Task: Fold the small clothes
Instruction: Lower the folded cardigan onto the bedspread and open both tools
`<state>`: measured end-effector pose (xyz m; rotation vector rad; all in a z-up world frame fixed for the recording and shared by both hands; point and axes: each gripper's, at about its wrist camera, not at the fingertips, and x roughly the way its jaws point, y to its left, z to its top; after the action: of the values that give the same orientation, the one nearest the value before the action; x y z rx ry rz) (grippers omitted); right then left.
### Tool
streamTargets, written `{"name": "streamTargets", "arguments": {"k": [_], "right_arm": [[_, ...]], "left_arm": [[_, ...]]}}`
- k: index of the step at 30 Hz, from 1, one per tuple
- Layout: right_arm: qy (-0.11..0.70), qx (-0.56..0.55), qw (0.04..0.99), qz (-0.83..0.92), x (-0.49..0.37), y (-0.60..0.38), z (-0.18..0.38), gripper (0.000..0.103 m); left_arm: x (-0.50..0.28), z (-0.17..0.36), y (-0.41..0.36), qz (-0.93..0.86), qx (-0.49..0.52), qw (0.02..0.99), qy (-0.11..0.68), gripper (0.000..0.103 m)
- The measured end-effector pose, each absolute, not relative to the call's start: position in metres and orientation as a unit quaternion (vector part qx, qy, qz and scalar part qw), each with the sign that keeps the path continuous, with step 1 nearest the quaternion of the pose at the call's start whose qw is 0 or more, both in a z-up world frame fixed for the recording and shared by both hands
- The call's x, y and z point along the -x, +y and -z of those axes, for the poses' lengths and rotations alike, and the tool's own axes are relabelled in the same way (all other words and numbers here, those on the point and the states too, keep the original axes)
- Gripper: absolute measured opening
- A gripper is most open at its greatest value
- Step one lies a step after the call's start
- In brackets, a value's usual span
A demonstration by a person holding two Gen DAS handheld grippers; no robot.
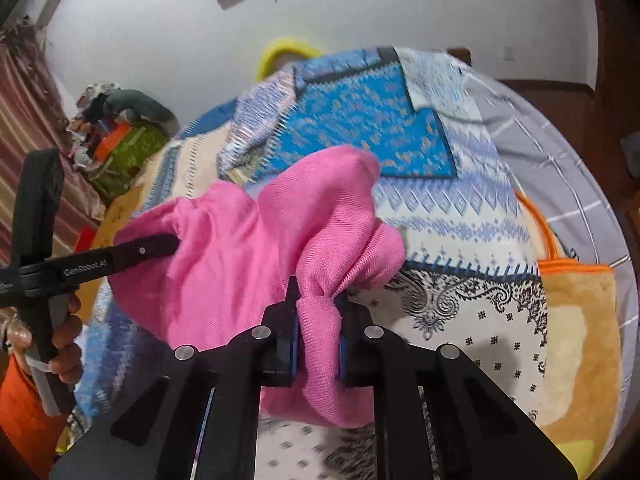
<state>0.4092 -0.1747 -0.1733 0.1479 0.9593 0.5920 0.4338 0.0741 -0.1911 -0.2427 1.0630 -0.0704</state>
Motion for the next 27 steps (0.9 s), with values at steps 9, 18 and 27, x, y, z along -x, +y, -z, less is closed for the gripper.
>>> {"name": "streamTargets", "arguments": {"k": [9,18,27], "right_arm": [[0.404,-0.051,0.854,-0.323,-0.363,-0.144,0.107,0.011],[0.406,-0.038,0.836,-0.368,-0.320,-0.102,0.095,0.011],[0.469,-0.025,0.797,-0.379,-0.297,-0.074,0.149,0.011]], "left_arm": [[-0.359,0.118,0.110,0.010,0.100,0.889,0.447,0.018],[-0.279,0.094,0.158,-0.017,0.099,0.895,0.435,0.018],[-0.234,0.152,0.183,-0.029,0.110,0.870,0.480,0.018]]}}
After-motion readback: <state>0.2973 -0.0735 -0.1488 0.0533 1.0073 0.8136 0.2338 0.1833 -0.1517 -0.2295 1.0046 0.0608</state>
